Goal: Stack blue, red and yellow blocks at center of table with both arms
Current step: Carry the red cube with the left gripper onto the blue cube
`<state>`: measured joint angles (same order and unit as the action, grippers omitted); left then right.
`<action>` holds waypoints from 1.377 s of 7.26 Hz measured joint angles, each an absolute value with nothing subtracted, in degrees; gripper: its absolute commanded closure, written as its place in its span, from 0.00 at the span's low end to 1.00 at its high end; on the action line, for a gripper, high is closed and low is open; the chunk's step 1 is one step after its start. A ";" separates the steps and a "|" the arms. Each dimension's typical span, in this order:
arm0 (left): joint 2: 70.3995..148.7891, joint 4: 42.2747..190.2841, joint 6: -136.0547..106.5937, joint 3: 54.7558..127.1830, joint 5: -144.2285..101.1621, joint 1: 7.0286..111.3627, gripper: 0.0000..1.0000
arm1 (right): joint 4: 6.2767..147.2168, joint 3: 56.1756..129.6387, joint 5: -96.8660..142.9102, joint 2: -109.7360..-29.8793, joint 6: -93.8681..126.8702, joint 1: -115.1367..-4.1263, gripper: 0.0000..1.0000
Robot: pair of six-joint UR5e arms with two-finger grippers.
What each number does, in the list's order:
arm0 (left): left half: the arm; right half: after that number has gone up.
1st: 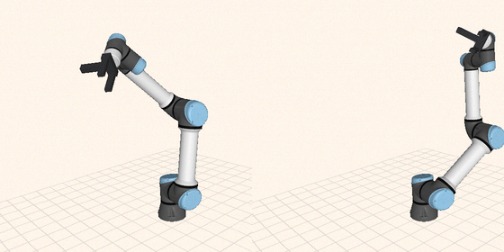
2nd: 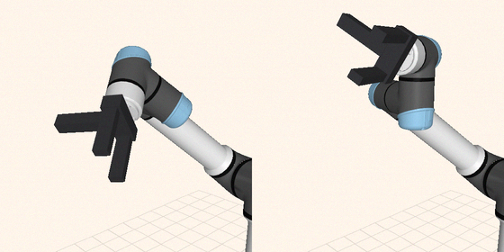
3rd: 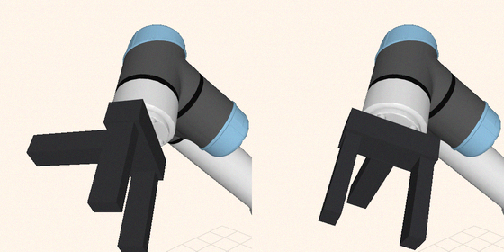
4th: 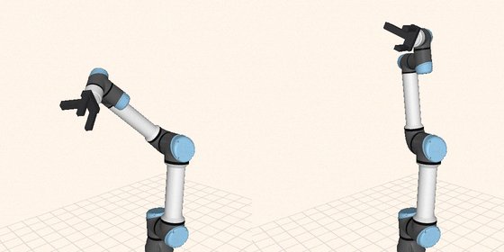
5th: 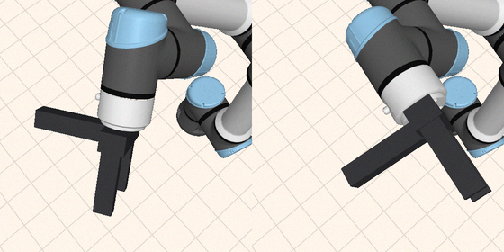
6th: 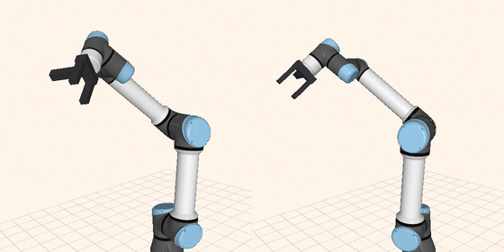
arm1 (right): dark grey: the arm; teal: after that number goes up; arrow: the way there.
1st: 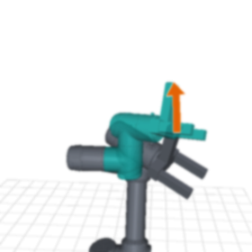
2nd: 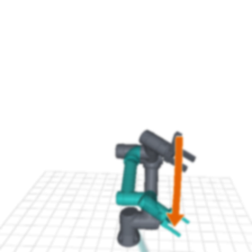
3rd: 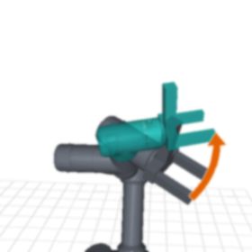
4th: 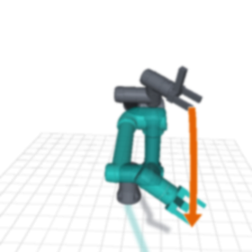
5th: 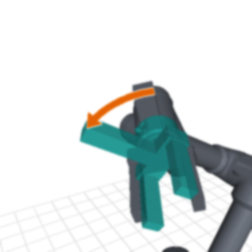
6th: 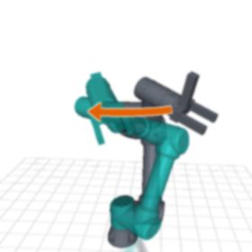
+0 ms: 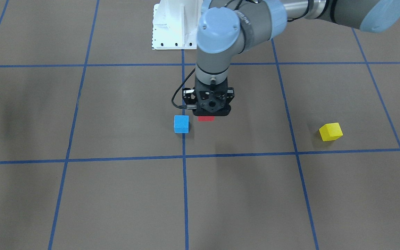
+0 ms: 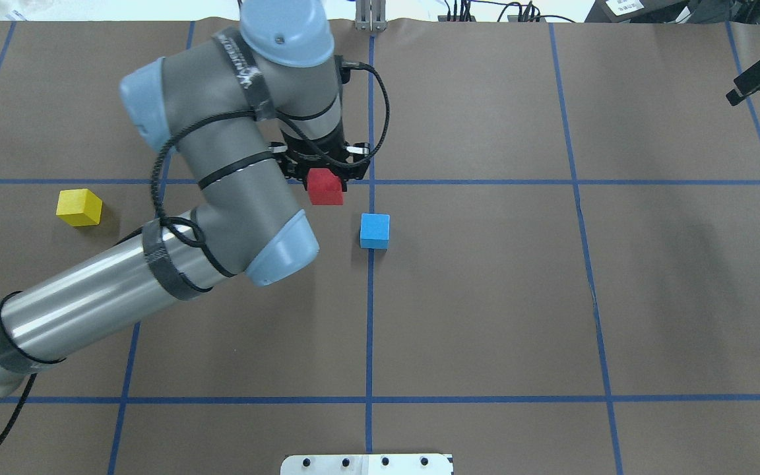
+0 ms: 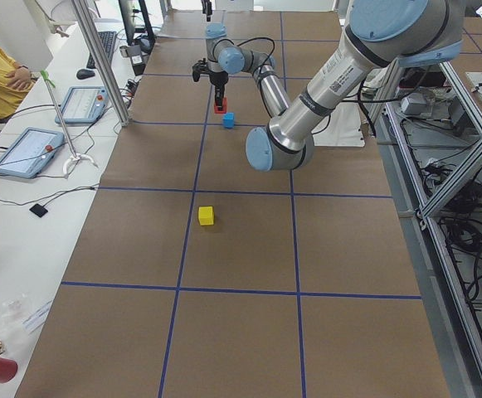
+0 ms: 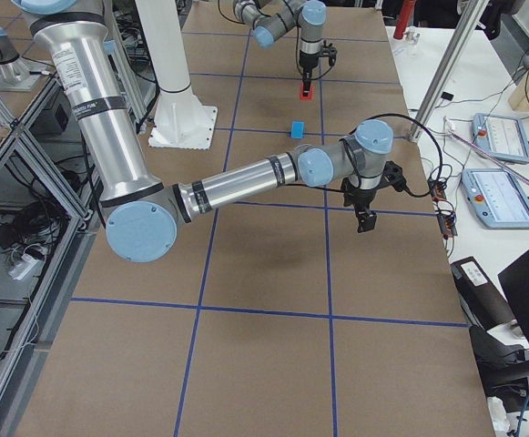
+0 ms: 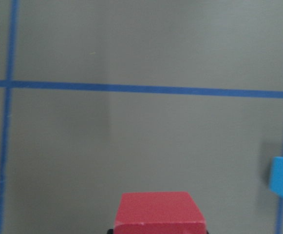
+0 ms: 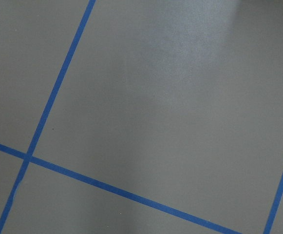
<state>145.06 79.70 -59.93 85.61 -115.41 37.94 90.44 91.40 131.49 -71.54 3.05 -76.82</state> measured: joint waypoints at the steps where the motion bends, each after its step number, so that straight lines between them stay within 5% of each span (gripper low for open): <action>1: 147.19 82.58 -60.04 81.54 -114.61 36.57 1.00 | 90.44 91.40 131.48 -71.54 3.07 -76.82 0.00; 3: 148.34 85.41 -59.93 77.71 -113.57 35.24 0.74 | 90.44 91.40 131.48 -71.54 3.08 -76.82 0.00; 7: 148.33 87.37 -59.85 75.44 -113.03 33.47 0.56 | 90.44 91.35 131.45 -71.54 3.08 -76.82 0.00; 10: 148.39 87.93 -59.85 74.78 -112.61 32.83 0.28 | 90.51 91.33 131.48 -71.54 3.08 -76.82 0.00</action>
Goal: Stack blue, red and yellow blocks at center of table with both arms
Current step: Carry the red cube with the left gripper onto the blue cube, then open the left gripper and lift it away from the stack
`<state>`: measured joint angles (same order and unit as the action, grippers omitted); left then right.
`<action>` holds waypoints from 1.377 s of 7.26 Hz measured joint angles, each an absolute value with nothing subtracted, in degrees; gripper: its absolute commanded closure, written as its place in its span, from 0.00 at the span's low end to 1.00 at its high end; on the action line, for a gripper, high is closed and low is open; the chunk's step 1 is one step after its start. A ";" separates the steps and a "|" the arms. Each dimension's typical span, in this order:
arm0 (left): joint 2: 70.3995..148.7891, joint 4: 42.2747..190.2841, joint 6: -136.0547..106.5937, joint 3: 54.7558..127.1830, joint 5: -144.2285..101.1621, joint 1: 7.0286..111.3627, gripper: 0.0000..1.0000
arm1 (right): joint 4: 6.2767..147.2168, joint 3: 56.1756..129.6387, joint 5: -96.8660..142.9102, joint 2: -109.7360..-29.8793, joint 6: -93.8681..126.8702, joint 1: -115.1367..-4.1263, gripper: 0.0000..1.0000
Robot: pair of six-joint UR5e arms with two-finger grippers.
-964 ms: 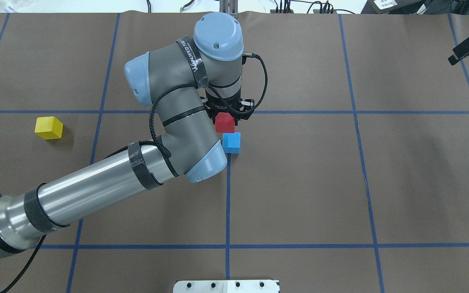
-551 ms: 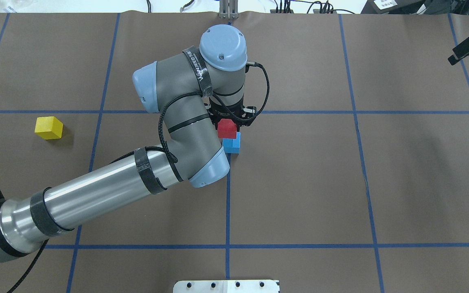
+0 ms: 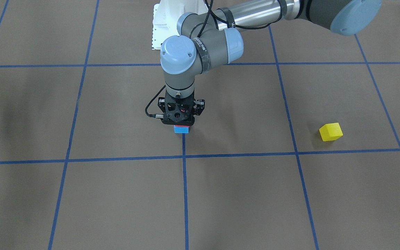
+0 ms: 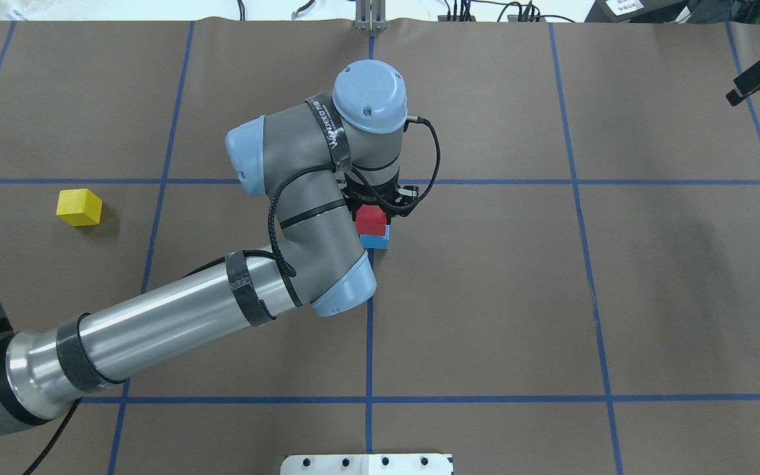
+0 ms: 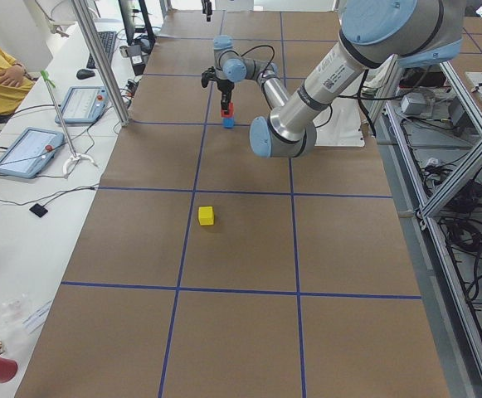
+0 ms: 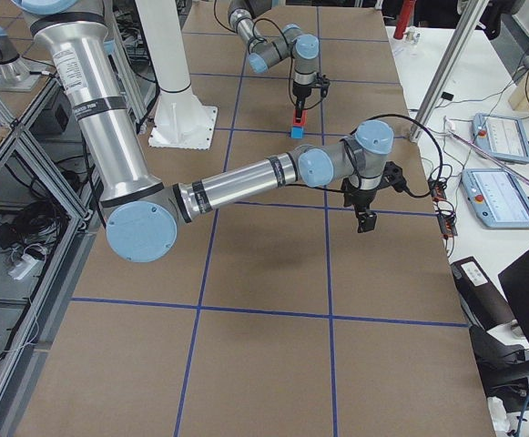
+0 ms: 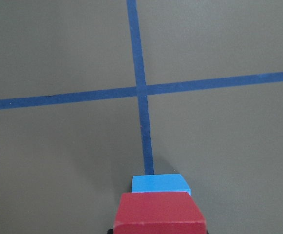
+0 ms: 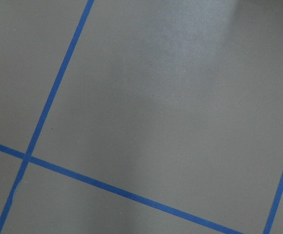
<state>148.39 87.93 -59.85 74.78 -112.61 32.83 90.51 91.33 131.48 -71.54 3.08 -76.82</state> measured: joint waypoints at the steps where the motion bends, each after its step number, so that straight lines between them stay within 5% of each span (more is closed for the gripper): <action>1: 148.42 88.07 -59.87 74.75 -112.60 32.81 0.05 | 90.52 91.34 131.48 -71.54 3.08 -76.82 0.00; 6: 147.06 86.69 -59.50 77.80 -113.54 35.29 0.01 | 90.53 91.32 131.49 -71.68 3.07 -76.82 0.00; 10: 122.33 82.48 -32.05 98.21 -126.01 54.35 0.01 | 90.47 91.35 131.49 -72.36 3.08 -76.82 0.00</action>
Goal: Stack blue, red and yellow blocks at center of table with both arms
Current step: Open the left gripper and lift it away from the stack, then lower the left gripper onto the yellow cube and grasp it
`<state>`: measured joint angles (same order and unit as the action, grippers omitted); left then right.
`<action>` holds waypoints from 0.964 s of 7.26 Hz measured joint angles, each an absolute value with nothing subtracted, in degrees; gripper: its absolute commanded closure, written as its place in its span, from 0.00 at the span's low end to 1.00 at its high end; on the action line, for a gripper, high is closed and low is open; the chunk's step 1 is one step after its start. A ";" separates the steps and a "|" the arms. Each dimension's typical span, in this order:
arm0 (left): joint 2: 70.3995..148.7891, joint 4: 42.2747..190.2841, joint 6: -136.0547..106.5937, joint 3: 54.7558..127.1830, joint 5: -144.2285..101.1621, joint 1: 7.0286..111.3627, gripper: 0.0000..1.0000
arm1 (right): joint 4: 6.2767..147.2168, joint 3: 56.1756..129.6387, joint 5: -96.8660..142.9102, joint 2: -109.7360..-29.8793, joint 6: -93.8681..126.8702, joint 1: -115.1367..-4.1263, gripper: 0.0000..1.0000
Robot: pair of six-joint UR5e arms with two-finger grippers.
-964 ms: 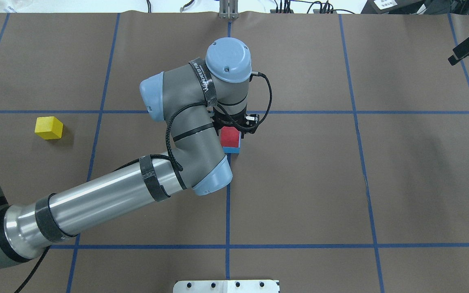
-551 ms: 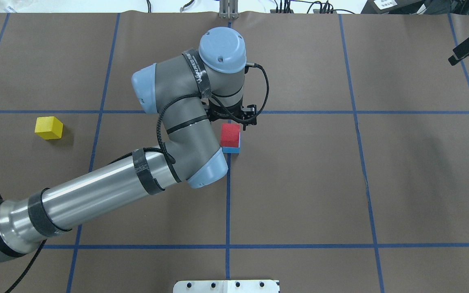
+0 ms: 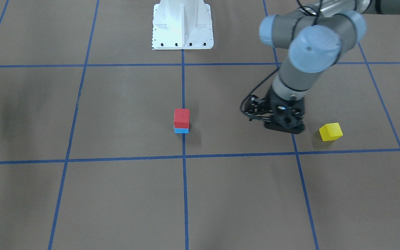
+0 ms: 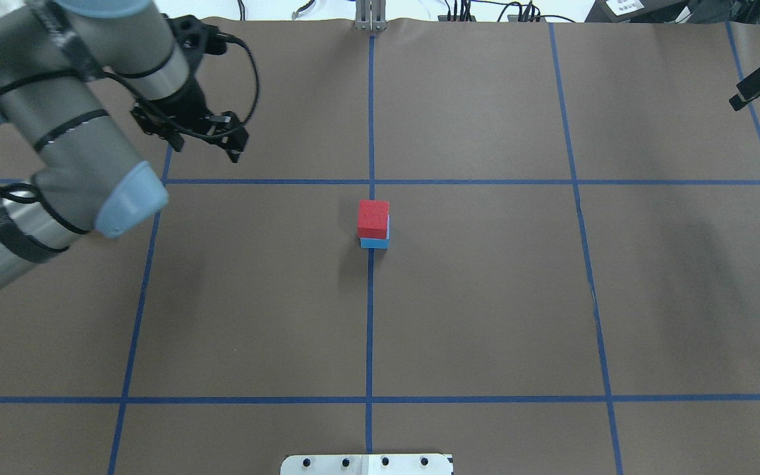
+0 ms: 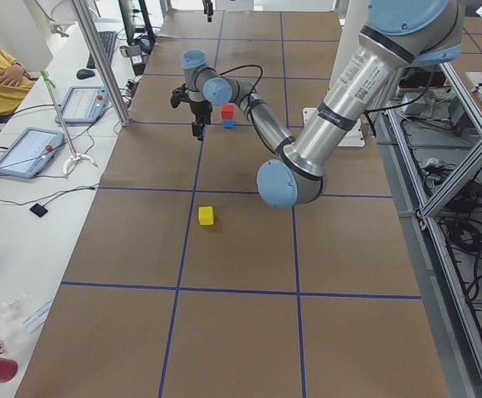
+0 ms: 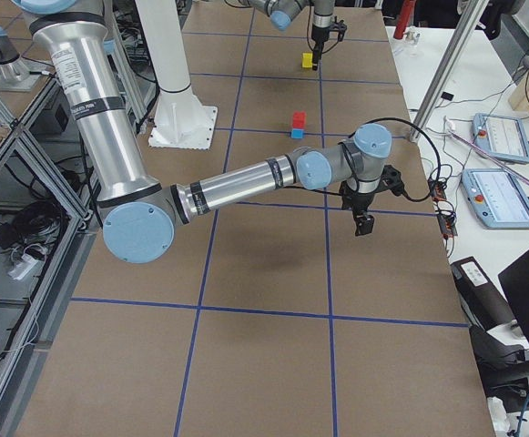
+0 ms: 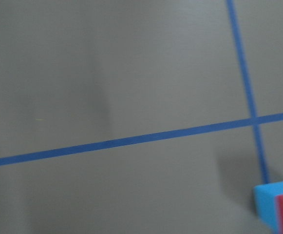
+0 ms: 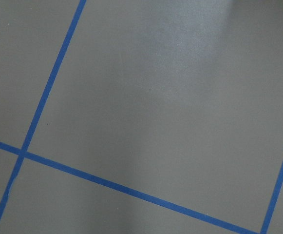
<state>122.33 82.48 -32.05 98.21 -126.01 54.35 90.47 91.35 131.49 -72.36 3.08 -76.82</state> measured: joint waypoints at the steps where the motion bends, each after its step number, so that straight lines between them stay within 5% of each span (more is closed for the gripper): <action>1: 116.80 82.64 -24.41 99.61 -128.64 59.38 0.00 | 90.45 91.35 131.49 -72.39 3.08 -76.82 0.00; 7: 104.91 97.48 -24.51 90.14 -130.32 63.47 0.01 | 90.44 91.61 131.41 -72.35 3.09 -76.82 0.00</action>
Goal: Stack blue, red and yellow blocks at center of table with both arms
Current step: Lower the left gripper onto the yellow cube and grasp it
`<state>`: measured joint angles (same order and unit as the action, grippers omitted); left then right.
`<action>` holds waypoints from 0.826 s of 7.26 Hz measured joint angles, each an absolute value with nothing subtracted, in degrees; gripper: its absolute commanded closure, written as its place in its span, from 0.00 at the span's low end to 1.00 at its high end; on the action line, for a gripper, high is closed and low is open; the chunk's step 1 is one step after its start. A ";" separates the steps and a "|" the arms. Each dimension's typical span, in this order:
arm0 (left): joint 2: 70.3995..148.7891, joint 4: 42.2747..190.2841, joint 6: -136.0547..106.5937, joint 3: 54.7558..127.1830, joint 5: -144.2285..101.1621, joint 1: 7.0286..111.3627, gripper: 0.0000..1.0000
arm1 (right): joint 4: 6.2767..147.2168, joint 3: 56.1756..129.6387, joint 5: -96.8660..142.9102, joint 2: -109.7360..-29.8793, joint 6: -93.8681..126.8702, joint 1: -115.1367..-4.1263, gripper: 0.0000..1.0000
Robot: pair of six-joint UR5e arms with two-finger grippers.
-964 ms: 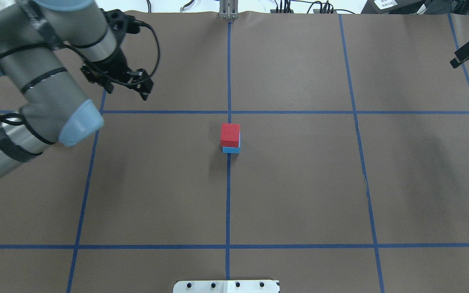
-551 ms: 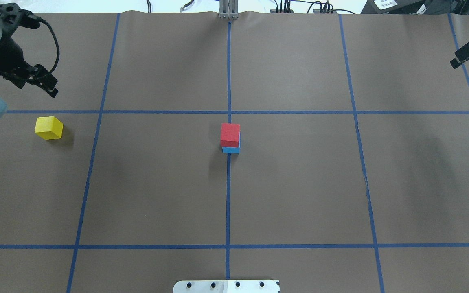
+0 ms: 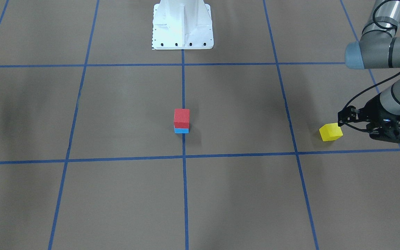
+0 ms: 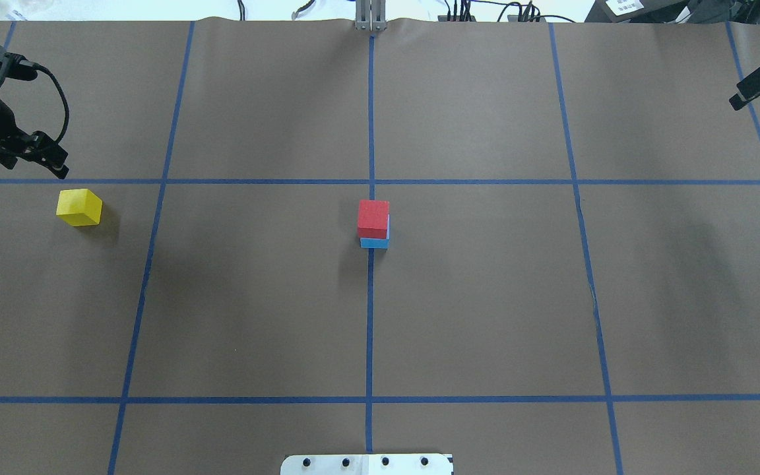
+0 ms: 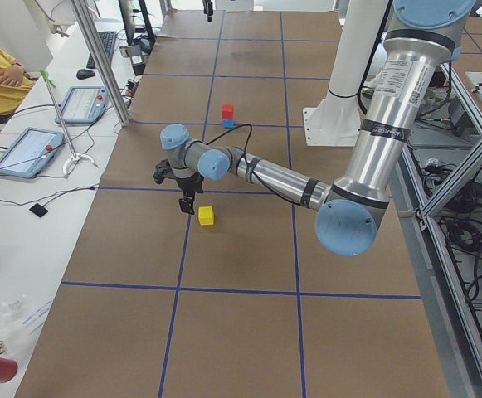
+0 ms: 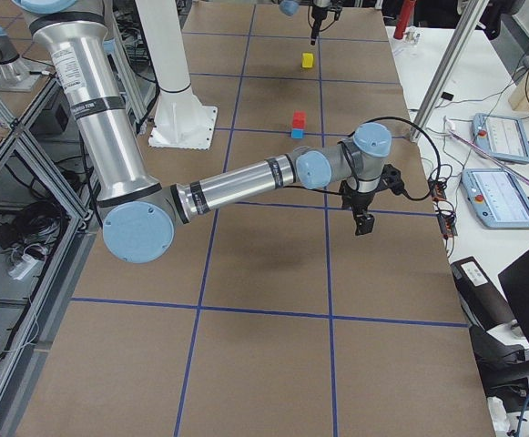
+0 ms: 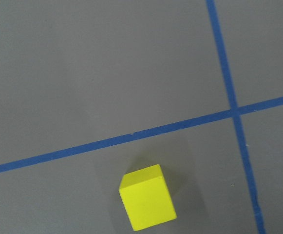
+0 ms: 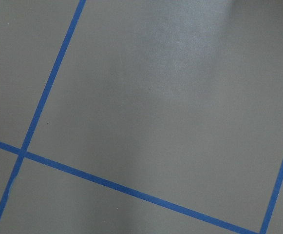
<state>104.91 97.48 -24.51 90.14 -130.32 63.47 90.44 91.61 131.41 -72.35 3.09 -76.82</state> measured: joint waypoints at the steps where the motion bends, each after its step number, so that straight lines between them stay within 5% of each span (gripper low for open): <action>1: 103.24 105.63 -31.90 88.35 -130.23 62.10 0.01 | 90.44 91.72 131.43 -72.38 3.11 -76.82 0.00; 5: 100.92 116.60 -46.40 86.84 -125.49 55.69 0.03 | 90.44 91.48 131.40 -72.42 3.08 -76.82 0.00; 6: 100.76 116.74 -46.66 86.71 -124.76 55.07 0.31 | 90.44 91.42 131.40 -72.42 3.08 -76.82 0.00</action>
<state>100.76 116.74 -46.66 86.71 -124.76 55.07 90.44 91.42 131.40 -72.42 3.08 -76.82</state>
